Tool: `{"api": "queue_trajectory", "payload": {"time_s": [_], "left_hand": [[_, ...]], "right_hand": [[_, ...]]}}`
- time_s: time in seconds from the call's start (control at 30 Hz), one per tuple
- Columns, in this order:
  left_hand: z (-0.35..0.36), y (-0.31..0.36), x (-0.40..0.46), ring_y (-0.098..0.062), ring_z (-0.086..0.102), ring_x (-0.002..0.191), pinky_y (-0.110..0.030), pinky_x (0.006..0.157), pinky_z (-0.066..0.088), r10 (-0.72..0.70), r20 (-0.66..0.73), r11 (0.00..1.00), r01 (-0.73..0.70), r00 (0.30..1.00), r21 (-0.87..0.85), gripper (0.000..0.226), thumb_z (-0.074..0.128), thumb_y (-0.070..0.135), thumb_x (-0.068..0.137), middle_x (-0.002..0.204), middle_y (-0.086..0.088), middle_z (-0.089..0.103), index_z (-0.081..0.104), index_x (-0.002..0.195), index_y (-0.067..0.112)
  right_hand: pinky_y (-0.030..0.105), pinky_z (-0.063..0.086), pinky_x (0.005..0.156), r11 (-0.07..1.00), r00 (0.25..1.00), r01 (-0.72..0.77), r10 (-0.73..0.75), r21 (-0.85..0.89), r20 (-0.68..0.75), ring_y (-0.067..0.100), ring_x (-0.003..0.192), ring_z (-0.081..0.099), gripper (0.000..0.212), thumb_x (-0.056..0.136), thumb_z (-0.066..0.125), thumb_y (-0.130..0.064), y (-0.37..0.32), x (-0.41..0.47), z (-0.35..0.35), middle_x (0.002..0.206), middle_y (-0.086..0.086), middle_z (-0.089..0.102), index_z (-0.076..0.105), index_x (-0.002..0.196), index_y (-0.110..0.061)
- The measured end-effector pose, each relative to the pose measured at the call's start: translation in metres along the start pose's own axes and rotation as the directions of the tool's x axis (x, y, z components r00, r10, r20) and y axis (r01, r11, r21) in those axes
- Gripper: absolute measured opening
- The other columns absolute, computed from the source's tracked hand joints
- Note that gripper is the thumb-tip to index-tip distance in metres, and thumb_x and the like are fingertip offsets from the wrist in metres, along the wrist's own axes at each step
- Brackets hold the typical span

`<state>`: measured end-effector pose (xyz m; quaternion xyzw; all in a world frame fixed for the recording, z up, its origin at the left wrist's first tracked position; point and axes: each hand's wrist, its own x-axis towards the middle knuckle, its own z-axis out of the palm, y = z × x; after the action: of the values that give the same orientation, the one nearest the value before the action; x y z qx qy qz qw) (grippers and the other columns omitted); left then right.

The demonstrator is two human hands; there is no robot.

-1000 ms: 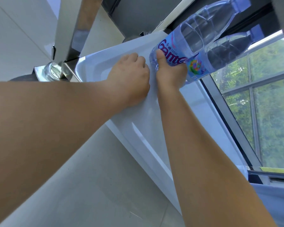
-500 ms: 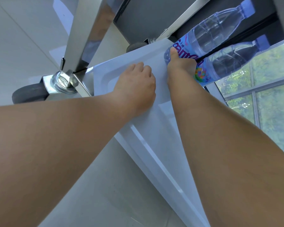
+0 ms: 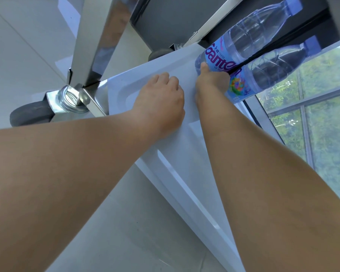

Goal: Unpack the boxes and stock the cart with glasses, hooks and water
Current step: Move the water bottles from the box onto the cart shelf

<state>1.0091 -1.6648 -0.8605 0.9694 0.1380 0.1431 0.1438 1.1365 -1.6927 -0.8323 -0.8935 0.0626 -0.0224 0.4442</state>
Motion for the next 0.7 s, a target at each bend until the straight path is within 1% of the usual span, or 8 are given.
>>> {"api": "queue_trajectory", "payload": {"time_s": [0.13,0.27,0.37,0.47,0.57,0.6,0.63,0.7], "left_hand": [[0.001,0.0,0.0,-0.031,0.039,0.115,-0.036,0.098,0.028,-0.007,-0.006,1.0,0.007,1.0,-0.007,0.033,0.031,0.023,0.096,0.115,-0.015,0.048,0.05,0.113,0.001],[0.002,0.0,0.002,-0.032,0.039,0.117,-0.036,0.099,0.027,0.001,0.0,1.0,-0.001,1.0,-0.011,0.035,0.032,0.024,0.096,0.117,-0.015,0.048,0.05,0.115,0.001],[-0.001,-0.001,0.001,-0.033,0.04,0.115,-0.036,0.097,0.027,-0.004,0.018,0.999,0.005,1.0,-0.053,0.033,0.036,0.022,0.095,0.115,-0.017,0.05,0.052,0.111,-0.001],[-0.011,-0.004,-0.009,-0.033,0.043,0.113,-0.033,0.094,0.028,0.024,0.051,0.998,-0.021,0.998,-0.067,0.028,0.038,0.02,0.093,0.114,-0.016,0.051,0.053,0.108,0.001],[-0.028,-0.008,-0.034,-0.028,0.044,0.114,-0.031,0.082,0.031,0.049,0.081,0.997,-0.043,0.996,-0.071,0.026,0.038,0.019,0.094,0.116,-0.011,0.05,0.052,0.11,0.005],[-0.034,-0.011,-0.045,-0.029,0.048,0.109,-0.032,0.074,0.032,0.092,0.043,0.992,-0.088,0.995,-0.086,0.024,0.037,0.017,0.092,0.11,-0.012,0.053,0.054,0.104,0.004],[-0.043,-0.015,-0.058,-0.032,0.055,0.096,-0.032,0.065,0.032,0.148,0.005,0.983,-0.147,0.989,-0.11,0.024,0.037,0.015,0.087,0.097,-0.015,0.056,0.057,0.093,0.003],[-0.07,-0.027,-0.084,-0.033,0.058,0.067,-0.028,0.053,0.034,0.229,0.012,0.963,-0.224,0.973,-0.151,0.022,0.038,0.014,0.076,0.071,-0.016,0.056,0.055,0.071,0.002]], "right_hand": [[0.033,0.048,0.095,0.997,1.0,0.009,-0.01,-0.083,-0.016,0.02,0.116,0.056,0.051,0.089,0.062,-0.034,0.0,0.0,-0.001,0.126,0.004,0.056,0.045,0.13,-0.009],[0.03,0.047,0.094,0.993,0.999,0.044,-0.047,-0.114,-0.024,0.02,0.118,0.055,0.049,0.092,0.058,-0.031,0.0,-0.002,-0.001,0.128,0.005,0.055,0.042,0.133,-0.009],[0.025,0.041,0.086,0.941,0.984,0.177,-0.164,-0.289,0.068,0.024,0.119,0.051,0.04,0.095,0.048,-0.019,0.004,-0.017,-0.006,0.13,0.01,0.053,0.043,0.132,-0.004],[0.024,0.032,0.085,0.809,0.935,0.355,-0.301,-0.469,0.189,0.026,0.12,0.048,0.036,0.095,0.044,-0.017,0.014,-0.047,-0.024,0.131,0.013,0.053,0.046,0.128,-0.001],[0.03,0.032,0.084,0.736,0.884,0.467,-0.379,-0.49,0.274,0.027,0.119,0.046,0.032,0.098,0.041,-0.021,0.021,-0.087,-0.049,0.128,0.012,0.053,0.049,0.124,-0.004],[0.031,0.032,0.087,0.731,0.876,0.482,-0.389,-0.483,0.285,0.027,0.121,0.045,0.033,0.098,0.042,-0.021,0.022,-0.103,-0.056,0.13,0.012,0.052,0.048,0.127,-0.005],[0.031,0.032,0.089,0.725,0.869,0.495,-0.395,-0.48,0.3,0.026,0.123,0.043,0.036,0.098,0.042,-0.022,0.023,-0.122,-0.063,0.132,0.011,0.051,0.047,0.13,-0.006],[0.029,0.03,0.09,0.717,0.853,0.516,-0.385,-0.468,0.352,0.025,0.125,0.042,0.038,0.098,0.042,-0.022,0.021,-0.166,-0.076,0.134,0.01,0.05,0.045,0.133,-0.007]]}}
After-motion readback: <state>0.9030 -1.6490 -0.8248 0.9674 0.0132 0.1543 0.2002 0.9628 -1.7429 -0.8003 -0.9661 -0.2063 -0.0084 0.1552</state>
